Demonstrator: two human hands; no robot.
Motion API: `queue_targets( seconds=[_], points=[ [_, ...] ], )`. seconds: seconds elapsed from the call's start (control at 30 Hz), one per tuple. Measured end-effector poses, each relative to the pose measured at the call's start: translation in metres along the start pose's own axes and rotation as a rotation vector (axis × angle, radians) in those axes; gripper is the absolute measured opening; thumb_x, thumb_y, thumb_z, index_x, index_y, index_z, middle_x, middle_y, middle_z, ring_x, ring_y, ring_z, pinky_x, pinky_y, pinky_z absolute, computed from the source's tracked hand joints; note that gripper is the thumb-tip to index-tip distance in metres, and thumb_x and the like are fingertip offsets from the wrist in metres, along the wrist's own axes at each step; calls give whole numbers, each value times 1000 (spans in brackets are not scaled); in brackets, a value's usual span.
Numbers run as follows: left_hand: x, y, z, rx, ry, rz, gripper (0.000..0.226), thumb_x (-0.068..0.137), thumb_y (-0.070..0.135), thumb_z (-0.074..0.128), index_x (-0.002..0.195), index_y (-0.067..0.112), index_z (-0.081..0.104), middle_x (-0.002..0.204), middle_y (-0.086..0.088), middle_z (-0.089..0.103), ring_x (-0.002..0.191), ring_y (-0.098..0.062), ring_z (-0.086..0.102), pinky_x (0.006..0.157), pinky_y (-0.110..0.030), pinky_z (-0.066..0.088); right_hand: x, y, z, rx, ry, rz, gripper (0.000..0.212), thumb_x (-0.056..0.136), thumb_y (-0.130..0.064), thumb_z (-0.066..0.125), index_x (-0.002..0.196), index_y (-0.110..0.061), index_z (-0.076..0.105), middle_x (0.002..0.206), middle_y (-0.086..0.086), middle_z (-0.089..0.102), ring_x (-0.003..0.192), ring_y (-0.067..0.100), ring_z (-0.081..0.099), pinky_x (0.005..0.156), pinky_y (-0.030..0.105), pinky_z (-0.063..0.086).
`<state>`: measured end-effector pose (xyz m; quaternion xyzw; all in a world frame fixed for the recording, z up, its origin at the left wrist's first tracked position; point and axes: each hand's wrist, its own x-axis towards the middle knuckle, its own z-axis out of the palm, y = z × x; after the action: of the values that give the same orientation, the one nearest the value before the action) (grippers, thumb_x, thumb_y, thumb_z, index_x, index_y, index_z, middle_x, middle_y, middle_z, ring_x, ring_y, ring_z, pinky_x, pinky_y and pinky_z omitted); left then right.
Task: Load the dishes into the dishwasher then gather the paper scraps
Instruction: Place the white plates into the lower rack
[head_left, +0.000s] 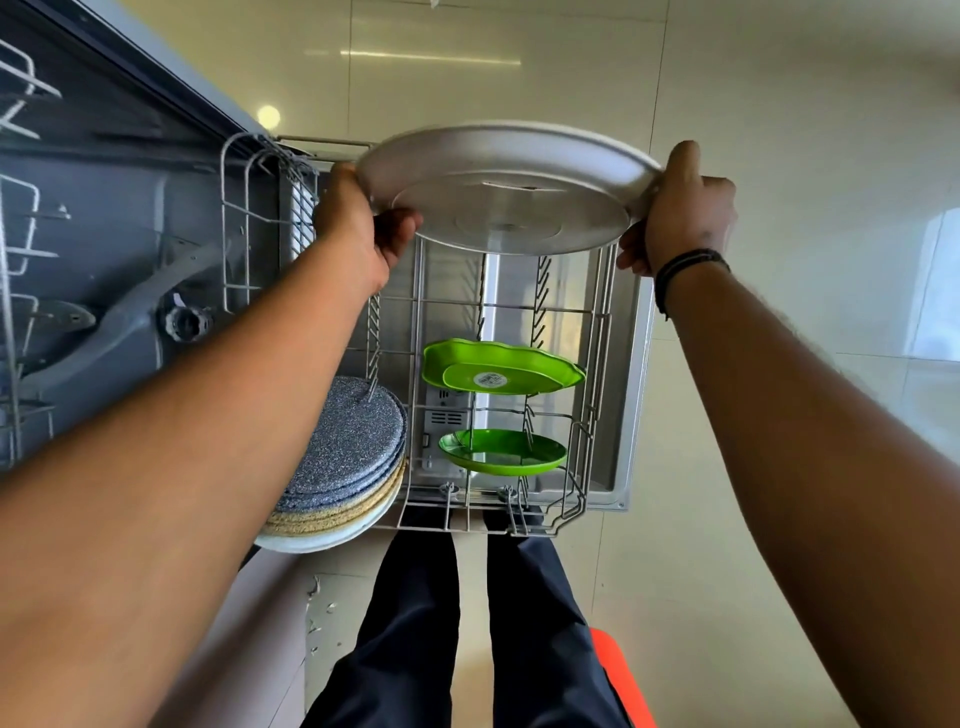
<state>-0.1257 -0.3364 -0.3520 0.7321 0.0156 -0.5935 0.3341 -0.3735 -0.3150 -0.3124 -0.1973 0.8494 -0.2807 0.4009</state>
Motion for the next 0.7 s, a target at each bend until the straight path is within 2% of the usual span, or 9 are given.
queue_targets(
  seconds=[0.13,0.3,0.43,0.53,0.63,0.7],
  points=[
    [5,-3,3,-16,3,6,42,104,43,34,110,13,63,55,-7,66,46,-15,66,37,-18,46,10,-4,5,52,-10,52,43,97,-38,33,72,-10,55,60,11,57,35,23,54,39,24,43],
    [2,0,12,-34,-26,40,43,106,44,36,99,9,60,52,-8,64,44,-14,64,40,-18,49,24,-1,8,87,0,83,41,96,-38,33,85,-9,60,73,15,63,40,26,59,40,25,45],
    [5,-6,23,-71,-104,104,65,99,63,45,125,6,61,62,-10,62,49,-19,64,44,-25,52,29,12,2,161,-5,150,43,99,-37,31,80,-10,58,59,14,60,41,27,59,46,30,50],
    [11,-12,27,-34,-122,143,75,97,69,42,131,4,59,60,-10,62,50,-21,64,46,-27,52,29,16,1,223,-21,207,38,100,-35,31,82,-10,55,55,13,59,42,28,58,52,36,58],
    [19,-12,25,12,-112,136,82,98,71,35,126,-2,62,59,-8,63,47,-20,62,45,-25,50,33,8,5,239,-48,218,33,100,-34,33,85,-12,53,63,14,60,46,29,60,52,35,58],
    [23,-10,24,42,-108,123,82,99,71,31,115,-1,66,58,-8,63,47,-19,60,45,-24,50,37,0,9,217,-63,211,34,100,-35,33,85,-13,53,65,13,60,45,27,59,51,34,58]
  ],
)
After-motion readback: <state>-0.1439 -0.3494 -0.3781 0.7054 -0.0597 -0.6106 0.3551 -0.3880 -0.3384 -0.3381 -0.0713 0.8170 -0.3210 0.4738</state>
